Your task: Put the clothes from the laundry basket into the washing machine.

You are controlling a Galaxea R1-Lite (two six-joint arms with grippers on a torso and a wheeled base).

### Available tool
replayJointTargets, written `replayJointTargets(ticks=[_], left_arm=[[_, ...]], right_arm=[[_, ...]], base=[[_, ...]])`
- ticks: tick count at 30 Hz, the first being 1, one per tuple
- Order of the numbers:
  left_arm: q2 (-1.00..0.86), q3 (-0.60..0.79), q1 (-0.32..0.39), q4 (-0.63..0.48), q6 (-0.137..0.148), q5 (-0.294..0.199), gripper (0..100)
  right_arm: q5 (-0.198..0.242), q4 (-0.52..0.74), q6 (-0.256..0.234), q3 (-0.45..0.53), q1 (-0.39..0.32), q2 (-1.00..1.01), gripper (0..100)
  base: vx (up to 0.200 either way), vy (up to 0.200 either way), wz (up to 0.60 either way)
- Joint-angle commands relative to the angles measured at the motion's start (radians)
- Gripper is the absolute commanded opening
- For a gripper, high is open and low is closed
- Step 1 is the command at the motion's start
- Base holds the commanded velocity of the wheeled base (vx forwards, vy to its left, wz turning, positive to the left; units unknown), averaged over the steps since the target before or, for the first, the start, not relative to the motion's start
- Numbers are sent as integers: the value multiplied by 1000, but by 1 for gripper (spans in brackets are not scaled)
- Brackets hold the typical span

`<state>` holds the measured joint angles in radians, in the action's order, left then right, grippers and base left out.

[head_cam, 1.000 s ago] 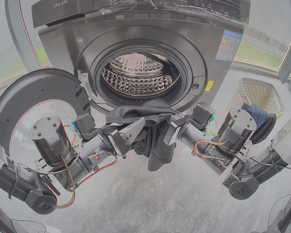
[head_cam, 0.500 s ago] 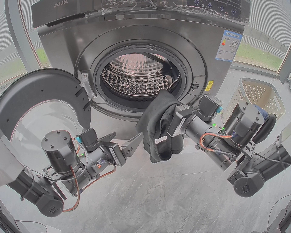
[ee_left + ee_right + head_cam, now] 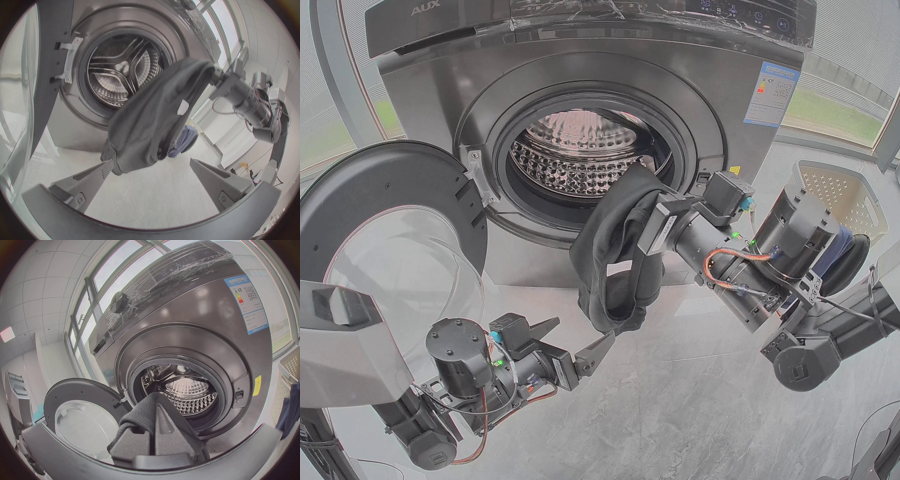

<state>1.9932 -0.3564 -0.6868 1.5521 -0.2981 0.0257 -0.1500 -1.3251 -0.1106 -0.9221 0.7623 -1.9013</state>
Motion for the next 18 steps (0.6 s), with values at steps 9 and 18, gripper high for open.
replayJointTargets(ticks=[9,18], left_arm=[[164,-79,-3,3,7,-49,100],[286,-233,3,0,8,-47,100]], right_arm=[[-2,0,-14,-17,12,-18,0],[-14,-2,-26,-12,20,-15,0]], base=[[0,0,0],[0,0,0]])
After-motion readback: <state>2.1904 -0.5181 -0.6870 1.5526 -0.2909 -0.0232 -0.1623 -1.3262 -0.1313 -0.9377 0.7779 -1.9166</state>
